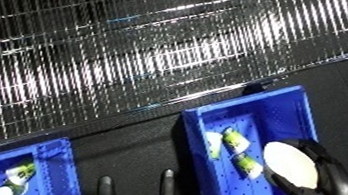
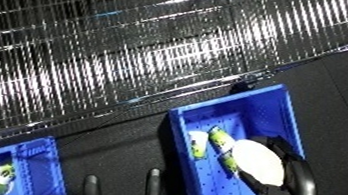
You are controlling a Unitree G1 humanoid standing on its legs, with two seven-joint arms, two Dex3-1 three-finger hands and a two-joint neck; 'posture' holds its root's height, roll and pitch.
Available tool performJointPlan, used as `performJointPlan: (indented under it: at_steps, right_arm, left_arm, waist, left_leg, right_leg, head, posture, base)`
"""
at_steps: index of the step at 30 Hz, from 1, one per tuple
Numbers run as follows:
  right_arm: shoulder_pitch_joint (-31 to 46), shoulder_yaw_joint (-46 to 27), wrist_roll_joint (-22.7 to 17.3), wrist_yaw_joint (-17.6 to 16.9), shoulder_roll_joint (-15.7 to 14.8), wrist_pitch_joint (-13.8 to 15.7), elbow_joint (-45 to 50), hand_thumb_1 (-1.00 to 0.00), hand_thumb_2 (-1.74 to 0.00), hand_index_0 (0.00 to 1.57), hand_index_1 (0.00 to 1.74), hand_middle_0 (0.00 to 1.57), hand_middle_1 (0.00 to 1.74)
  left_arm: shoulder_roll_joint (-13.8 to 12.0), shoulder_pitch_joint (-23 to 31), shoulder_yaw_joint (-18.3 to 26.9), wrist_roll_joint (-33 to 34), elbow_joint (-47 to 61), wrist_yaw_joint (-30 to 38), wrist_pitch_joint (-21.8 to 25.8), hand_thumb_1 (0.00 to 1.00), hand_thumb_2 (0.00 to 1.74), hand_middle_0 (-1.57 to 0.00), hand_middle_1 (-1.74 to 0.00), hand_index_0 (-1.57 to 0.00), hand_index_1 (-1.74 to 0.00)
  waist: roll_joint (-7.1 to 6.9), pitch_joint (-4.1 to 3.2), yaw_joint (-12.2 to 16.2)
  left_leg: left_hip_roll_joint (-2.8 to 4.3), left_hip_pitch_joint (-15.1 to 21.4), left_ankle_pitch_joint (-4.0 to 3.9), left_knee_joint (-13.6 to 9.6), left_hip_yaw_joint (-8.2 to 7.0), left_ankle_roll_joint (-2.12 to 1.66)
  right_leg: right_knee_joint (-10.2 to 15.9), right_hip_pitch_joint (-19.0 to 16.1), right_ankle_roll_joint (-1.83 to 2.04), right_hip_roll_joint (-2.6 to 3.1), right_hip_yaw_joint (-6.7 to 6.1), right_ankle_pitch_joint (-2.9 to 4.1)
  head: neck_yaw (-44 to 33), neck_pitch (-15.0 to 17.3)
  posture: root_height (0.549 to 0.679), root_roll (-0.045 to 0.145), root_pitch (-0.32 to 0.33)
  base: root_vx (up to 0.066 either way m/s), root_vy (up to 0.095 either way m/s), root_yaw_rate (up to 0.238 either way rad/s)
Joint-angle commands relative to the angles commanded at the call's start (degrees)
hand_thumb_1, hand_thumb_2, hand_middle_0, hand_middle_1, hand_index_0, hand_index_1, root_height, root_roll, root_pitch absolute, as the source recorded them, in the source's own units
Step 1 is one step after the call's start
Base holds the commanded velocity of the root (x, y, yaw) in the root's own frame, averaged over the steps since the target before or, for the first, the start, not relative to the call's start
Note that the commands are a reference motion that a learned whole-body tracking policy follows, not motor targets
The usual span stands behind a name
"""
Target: Pick up the object and place it into the box
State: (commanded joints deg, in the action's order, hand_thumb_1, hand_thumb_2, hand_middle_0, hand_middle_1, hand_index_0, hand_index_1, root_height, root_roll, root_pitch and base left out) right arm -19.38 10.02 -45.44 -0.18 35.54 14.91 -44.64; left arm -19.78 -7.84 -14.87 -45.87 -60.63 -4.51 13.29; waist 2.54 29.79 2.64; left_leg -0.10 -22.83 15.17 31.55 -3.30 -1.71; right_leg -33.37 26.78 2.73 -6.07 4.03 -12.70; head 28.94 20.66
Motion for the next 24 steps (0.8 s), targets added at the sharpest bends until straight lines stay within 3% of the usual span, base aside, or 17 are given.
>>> performJointPlan:
  at_steps: [8, 17, 24]
  right_arm:
    - [-4.1, -1.6, -2.4, 3.8, -1.2, -1.4, -15.6, -0.45, -0.78, 0.71, 0.78, 0.71, 0.78]
    - [-4.2, -2.4, -2.2, 4.7, -2.3, -0.2, -19.1, 0.00, 0.00, 0.00, 0.00, 0.00, 0.00]
    - [-3.9, -2.7, -1.2, 5.1, -3.0, 0.6, -19.6, 0.00, 0.00, 0.00, 0.00, 0.00, 0.00]
  left_arm:
    - [0.2, -0.9, -1.0, 0.8, -1.5, -1.8, -0.1, 0.00, 0.00, 0.00, 0.00, 0.00, 0.00]
    - [0.2, -1.3, -1.5, 1.3, -1.8, -2.3, -0.4, 0.00, 0.00, 0.00, 0.00, 0.00, 0.00]
    - [0.2, -1.7, -1.3, 1.3, -1.6, -2.3, -0.9, 0.00, 0.00, 0.00, 0.00, 0.00, 0.00]
  waist:
    - [1.35, 0.00, -1.1]
    - [1.55, 0.00, -1.3]
    - [1.45, 0.00, -1.4]
  left_leg:
    - [-0.87, 0.8, -0.17, -0.4, 0.27, 0.28]
    - [-1.27, 1.1, -0.34, -0.7, 0.53, 0.42]
    - [-1.48, 1.4, -0.64, -1.1, 0.47, 0.46]
  right_leg:
    - [0.2, -0.8, 0.06, -0.24, 0.14, 0.26]
    - [0.2, -1.0, 0.14, 0.07, 0.18, 0.38]
    - [0.2, -1.2, 0.14, 0.56, 0.42, 0.29]
  head:
    - [5.1, 0.9]
    - [6.0, 1.3]
    - [5.0, 1.4]
  posture:
    - [0.654, 0.068, 0.080]
    - [0.654, 0.068, 0.075]
    - [0.654, 0.066, 0.072]
  base:
    - [-0.005, 0.001, 0.038]
    - [-0.005, -0.007, 0.008]
    - [-0.004, 0.004, 0.001]
